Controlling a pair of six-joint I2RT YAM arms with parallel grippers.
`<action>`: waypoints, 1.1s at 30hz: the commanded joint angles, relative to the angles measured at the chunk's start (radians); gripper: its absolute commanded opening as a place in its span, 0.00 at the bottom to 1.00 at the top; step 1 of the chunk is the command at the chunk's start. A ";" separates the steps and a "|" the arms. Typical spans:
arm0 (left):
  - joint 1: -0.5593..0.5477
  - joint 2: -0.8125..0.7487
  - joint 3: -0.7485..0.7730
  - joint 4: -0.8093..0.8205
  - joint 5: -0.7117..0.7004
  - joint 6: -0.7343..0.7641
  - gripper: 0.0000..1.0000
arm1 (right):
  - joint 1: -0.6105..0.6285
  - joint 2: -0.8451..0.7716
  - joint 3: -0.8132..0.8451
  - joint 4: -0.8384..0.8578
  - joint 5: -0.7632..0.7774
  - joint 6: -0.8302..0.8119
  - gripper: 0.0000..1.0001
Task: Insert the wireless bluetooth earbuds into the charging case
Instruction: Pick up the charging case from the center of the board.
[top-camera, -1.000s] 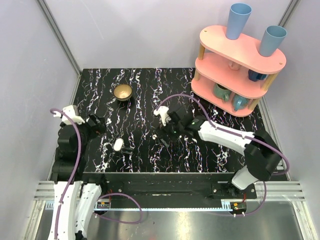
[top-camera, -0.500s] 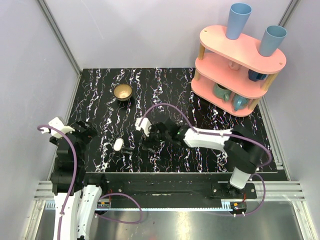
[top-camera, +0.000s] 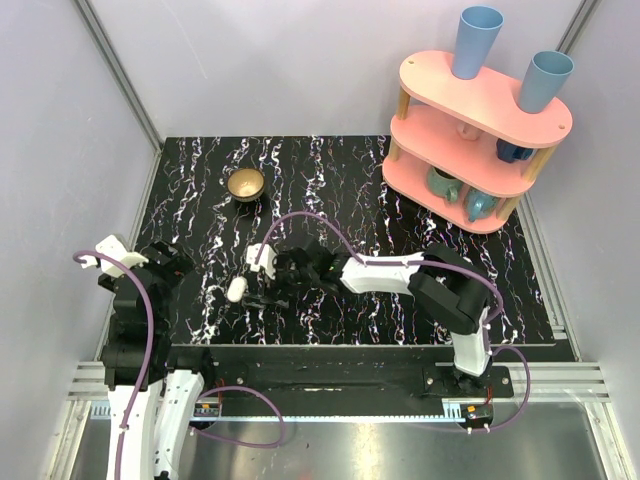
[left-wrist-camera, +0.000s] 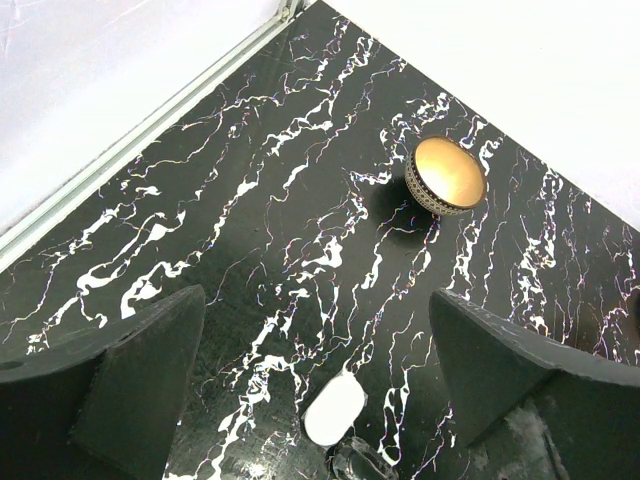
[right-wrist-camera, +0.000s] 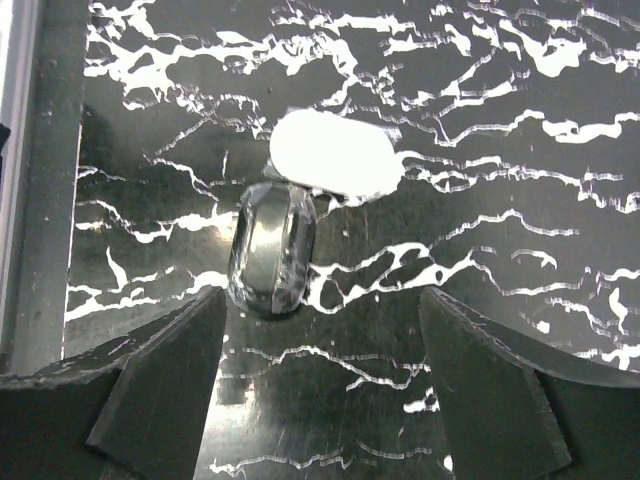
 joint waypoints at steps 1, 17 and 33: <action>0.004 0.003 -0.005 0.024 -0.023 -0.007 0.99 | 0.020 0.037 0.063 0.052 -0.068 -0.036 0.85; 0.012 0.000 -0.008 0.026 -0.024 -0.013 0.99 | 0.066 0.109 0.103 0.050 -0.083 -0.041 0.85; 0.018 0.013 -0.011 0.032 -0.015 -0.013 0.99 | 0.072 0.193 0.144 0.063 -0.017 -0.023 0.75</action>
